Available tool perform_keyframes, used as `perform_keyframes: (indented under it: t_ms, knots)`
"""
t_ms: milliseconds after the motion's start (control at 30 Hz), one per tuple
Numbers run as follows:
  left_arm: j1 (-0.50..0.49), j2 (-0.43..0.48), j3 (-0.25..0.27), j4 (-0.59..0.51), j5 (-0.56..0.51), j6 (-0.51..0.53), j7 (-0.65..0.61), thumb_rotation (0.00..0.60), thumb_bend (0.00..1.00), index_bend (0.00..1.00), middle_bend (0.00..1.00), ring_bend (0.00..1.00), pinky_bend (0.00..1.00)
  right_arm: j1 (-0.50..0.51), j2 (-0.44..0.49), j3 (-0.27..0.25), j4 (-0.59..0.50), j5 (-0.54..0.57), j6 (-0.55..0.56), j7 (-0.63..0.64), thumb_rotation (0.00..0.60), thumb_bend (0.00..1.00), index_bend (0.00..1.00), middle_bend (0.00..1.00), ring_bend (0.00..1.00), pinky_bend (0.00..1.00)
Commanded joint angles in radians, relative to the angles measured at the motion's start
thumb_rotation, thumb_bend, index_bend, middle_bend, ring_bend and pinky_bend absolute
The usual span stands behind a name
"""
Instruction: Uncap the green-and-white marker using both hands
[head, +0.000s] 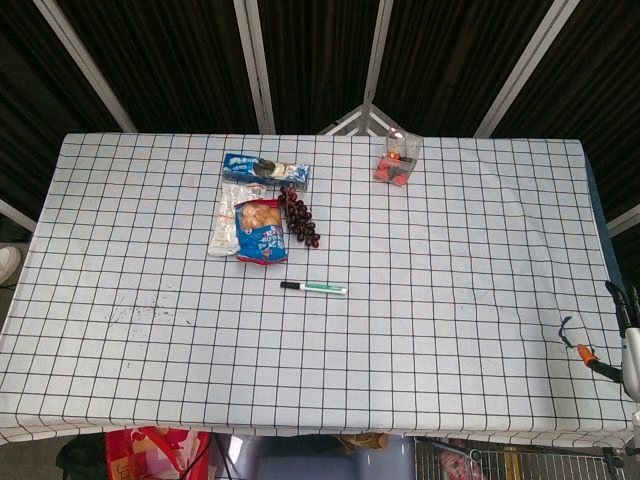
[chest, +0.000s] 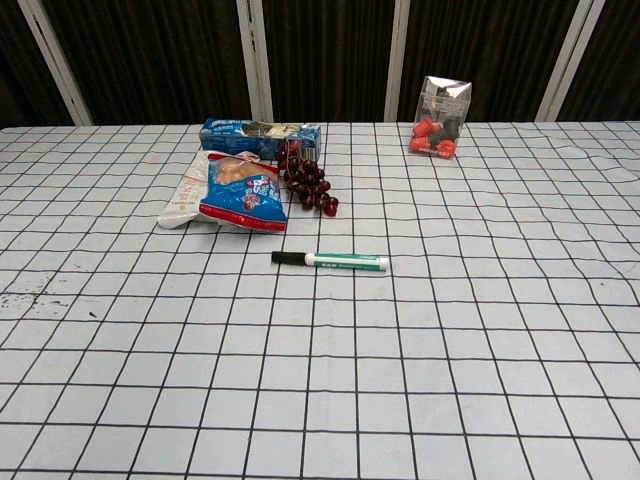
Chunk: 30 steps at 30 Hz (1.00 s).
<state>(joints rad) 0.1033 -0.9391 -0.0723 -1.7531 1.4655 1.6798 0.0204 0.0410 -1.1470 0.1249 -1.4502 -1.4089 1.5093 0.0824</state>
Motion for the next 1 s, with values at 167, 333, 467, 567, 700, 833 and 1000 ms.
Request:
perform_keyframes:
  t_ms: [167,333,467,567,700,833,1000]
  knots:
    - [0.002,-0.005,0.01,-0.004,0.018,0.006,0.029,0.6,0.5,0.05,0.0,0.0,0.0,0.004,-0.014,-0.002,0.005,0.003,-0.012,-0.008,0.6,0.21,0.11,0.02,0.04,0.01]
    - [-0.002,-0.016,0.004,0.007,0.007,0.002,0.026,0.6,0.5,0.05,0.0,0.0,0.0,0.01,-0.028,0.008,-0.007,0.021,-0.019,-0.027,0.6,0.21,0.11,0.02,0.04,0.01]
    - [-0.007,-0.018,0.003,0.013,0.003,-0.005,0.025,0.6,0.5,0.05,0.0,0.0,0.0,0.015,-0.031,0.018,-0.025,0.032,-0.023,-0.035,0.6,0.21,0.12,0.02,0.04,0.01]
    - [-0.009,-0.014,0.003,0.009,0.003,-0.008,0.029,0.6,0.5,0.02,0.0,0.0,0.0,0.022,-0.029,0.025,-0.05,0.043,-0.031,-0.055,0.6,0.21,0.12,0.02,0.04,0.0]
    - [-0.004,-0.015,0.005,0.002,0.016,0.009,0.038,0.6,0.5,0.02,0.0,0.0,0.0,0.031,-0.023,0.031,-0.09,0.046,-0.035,-0.088,0.6,0.21,0.13,0.02,0.04,0.0]
    - [-0.002,-0.012,0.008,-0.006,0.019,0.011,0.052,0.6,0.5,0.02,0.0,0.0,0.0,0.048,-0.013,0.038,-0.139,0.053,-0.057,-0.117,0.6,0.21,0.15,0.02,0.04,0.0]
    - [-0.008,-0.018,0.007,-0.017,0.021,0.005,0.065,0.6,0.5,0.02,0.0,0.0,0.0,0.119,-0.025,0.085,-0.276,0.079,-0.108,-0.186,0.6,0.21,0.18,0.02,0.04,0.0]
